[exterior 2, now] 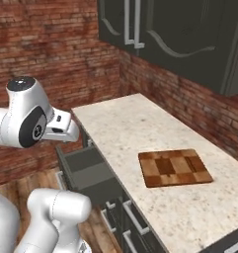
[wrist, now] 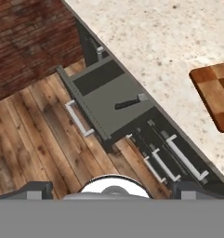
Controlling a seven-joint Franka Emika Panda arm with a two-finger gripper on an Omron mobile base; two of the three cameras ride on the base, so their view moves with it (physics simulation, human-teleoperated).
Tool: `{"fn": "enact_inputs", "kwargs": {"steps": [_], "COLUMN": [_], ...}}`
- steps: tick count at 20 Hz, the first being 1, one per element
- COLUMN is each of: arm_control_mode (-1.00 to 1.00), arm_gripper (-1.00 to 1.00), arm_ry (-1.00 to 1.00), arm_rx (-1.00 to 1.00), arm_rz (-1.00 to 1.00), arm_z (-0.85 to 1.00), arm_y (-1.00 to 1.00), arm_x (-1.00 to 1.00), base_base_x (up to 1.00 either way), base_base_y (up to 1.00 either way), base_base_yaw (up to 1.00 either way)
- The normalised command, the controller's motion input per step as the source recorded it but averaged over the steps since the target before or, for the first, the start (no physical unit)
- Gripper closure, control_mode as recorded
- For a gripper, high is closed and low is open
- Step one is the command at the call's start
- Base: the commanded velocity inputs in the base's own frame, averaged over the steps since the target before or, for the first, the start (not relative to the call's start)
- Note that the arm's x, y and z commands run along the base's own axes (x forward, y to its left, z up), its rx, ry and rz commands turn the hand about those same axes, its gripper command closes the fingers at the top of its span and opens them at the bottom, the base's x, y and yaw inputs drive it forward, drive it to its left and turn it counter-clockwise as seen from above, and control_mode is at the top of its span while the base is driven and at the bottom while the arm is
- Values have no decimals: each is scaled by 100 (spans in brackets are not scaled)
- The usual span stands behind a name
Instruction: Pick up the knife from the drawer and place it on the cutting board. Then place the meat from the plate to the cutting board.
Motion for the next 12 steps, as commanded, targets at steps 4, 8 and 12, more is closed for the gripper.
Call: {"fn": "enact_inputs", "kwargs": {"steps": [4, 8, 12], "arm_control_mode": [100, 100, 100], "arm_gripper": [-100, -100, -100], "arm_ry": [0, 0, 0], "arm_rx": [0, 0, 0], "arm_rz": [0, 0, 0], "arm_z": [0, 0, 0], "arm_y": [0, 0, 0], "arm_x": [0, 0, 0], "base_base_x": [2, 1, 17], "base_base_y": [18, 32, 13], "base_base_yaw": [10, 8, 20]}}
